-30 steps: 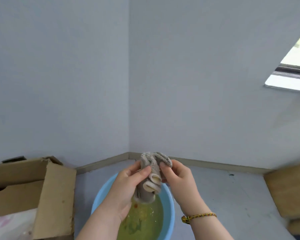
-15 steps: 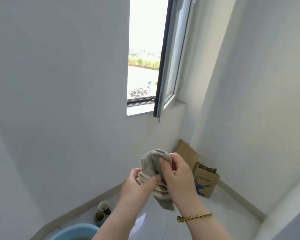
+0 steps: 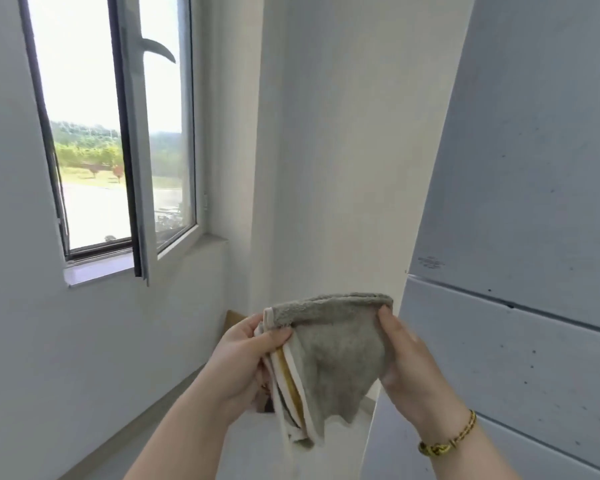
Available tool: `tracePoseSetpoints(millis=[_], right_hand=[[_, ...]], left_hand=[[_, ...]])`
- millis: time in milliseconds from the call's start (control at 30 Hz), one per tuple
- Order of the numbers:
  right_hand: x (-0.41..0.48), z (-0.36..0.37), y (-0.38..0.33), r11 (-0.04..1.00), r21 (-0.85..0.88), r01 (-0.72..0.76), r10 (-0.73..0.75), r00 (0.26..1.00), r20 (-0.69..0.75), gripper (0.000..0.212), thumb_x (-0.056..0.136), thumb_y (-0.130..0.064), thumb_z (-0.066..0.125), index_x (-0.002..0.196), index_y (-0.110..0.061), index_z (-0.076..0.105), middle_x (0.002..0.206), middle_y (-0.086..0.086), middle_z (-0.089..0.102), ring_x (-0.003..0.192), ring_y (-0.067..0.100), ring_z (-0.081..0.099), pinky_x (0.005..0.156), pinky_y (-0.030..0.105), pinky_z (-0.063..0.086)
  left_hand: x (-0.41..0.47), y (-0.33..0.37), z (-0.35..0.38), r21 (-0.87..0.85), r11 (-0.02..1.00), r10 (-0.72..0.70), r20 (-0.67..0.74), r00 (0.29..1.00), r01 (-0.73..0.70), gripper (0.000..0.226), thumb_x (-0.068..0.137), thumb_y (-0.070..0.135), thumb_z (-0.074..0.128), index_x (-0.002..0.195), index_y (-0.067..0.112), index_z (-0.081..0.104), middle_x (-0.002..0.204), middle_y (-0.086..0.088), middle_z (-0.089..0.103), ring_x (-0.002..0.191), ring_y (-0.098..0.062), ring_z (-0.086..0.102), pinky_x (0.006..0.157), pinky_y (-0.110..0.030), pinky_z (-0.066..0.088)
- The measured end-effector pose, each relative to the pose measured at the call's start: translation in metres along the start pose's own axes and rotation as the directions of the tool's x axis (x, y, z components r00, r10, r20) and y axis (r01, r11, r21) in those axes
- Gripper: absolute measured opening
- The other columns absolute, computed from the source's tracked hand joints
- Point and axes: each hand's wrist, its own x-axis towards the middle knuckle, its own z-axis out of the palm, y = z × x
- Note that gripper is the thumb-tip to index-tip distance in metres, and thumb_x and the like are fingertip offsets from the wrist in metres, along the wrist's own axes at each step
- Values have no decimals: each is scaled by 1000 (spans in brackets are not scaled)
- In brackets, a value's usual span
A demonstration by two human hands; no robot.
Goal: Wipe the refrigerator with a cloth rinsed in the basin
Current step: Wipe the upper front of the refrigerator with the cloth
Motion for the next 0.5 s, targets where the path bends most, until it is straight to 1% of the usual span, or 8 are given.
tracePoseSetpoints(millis=[67,133,200,267,300,400,467,500], right_hand=[[-8,-29,-2,999,29,-44,42,997,65,59,69,-49,70,115,-12,60,109,6,69,96,19,66,71,30,55],[-13,-52,-8,997,-5,-78,78,997,10,47,70,-31,66,112,-11,59,104,7,70,91,21,66,68,33,54],[-14,-78,-18,995,-82,-50,36,985,-167,30,76,-16,66,104,-9,60,95,8,70,86,22,66,65,31,53],[-12,-97,-31,970,-243,14,-105,924,-367,11,84,-7,61,92,-14,62,90,7,68,82,19,63,63,26,49],[-12,-102,-37,930,-363,51,-215,878,-427,13,85,-6,59,86,-19,61,89,4,66,80,14,61,62,22,48],[-12,-107,-47,721,-684,112,-468,806,-362,21,87,-15,58,81,-35,54,91,-9,58,80,0,55,64,6,43],[-10,-107,-48,654,-745,130,-459,851,-255,12,84,-35,59,86,-42,50,98,-16,50,89,-5,51,73,3,39],[-8,-110,-49,653,-748,121,-420,880,-224,17,77,-45,58,90,-45,47,102,-20,47,93,-6,50,79,6,39]], left_hand=[[9,-6,35,-101,995,-18,66,998,24,24,68,4,57,91,1,63,72,-13,71,59,-20,68,50,-27,55],[18,-7,62,-95,995,-25,118,993,37,25,68,6,58,92,1,63,72,-14,71,59,-21,68,50,-28,54],[35,-11,86,28,998,-57,112,992,54,20,76,3,60,96,2,65,76,-14,72,65,-23,69,57,-30,55],[50,-19,105,204,977,-71,52,996,59,16,81,4,62,96,4,65,73,-9,72,63,-18,68,57,-26,54],[58,-24,117,243,968,-73,45,996,60,13,81,5,63,94,6,65,70,-7,71,59,-15,67,53,-23,54],[75,-37,153,216,975,-70,96,993,48,16,82,7,63,97,2,61,79,-11,69,63,-17,65,52,-22,54],[85,-42,176,140,990,-46,132,990,28,16,83,7,61,97,1,58,78,-11,66,61,-16,65,53,-22,54],[93,-43,187,114,993,-32,147,989,15,14,85,9,59,96,2,58,76,-10,66,59,-15,64,53,-22,54]])
